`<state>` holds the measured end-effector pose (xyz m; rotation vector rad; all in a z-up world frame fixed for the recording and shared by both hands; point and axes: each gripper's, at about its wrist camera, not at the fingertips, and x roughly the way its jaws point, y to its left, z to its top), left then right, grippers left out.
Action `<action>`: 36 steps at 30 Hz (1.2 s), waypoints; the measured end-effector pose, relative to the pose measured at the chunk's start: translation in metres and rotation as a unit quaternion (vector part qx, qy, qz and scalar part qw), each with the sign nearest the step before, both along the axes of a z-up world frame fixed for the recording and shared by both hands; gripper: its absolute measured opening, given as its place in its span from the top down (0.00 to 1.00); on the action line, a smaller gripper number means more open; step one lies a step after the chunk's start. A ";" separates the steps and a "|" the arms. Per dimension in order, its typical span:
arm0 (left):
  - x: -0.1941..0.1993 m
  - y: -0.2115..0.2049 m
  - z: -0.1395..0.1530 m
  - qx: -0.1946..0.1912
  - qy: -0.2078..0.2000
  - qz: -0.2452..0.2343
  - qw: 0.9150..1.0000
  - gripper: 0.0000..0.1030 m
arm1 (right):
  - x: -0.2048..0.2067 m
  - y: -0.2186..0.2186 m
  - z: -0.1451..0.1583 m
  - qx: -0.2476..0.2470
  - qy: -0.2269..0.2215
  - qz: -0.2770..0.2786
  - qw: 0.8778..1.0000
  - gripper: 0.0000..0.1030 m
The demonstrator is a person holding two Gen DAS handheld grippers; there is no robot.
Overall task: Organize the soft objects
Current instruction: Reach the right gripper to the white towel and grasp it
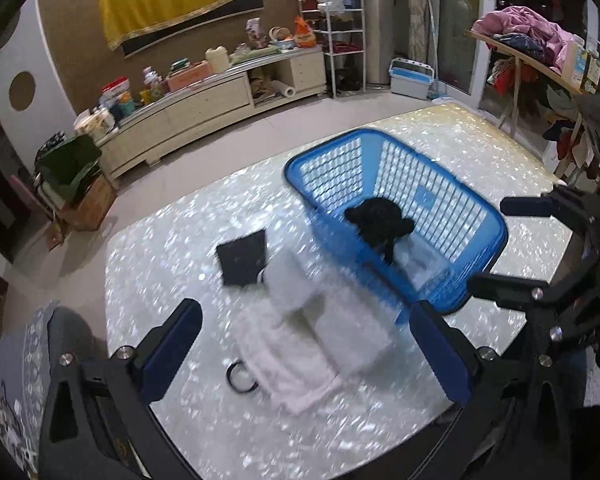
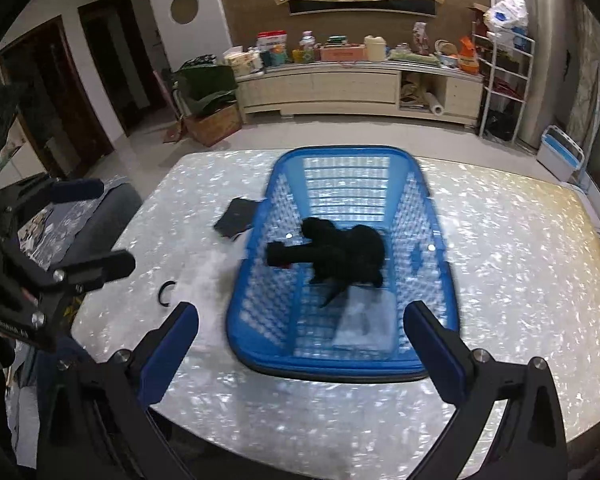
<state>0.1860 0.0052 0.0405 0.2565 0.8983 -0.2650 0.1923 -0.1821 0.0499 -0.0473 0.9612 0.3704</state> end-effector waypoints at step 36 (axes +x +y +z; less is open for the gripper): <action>-0.014 0.159 -0.115 -0.053 0.104 0.116 0.986 0.00 | 0.044 0.189 -0.121 -0.054 0.128 0.138 0.981 0.10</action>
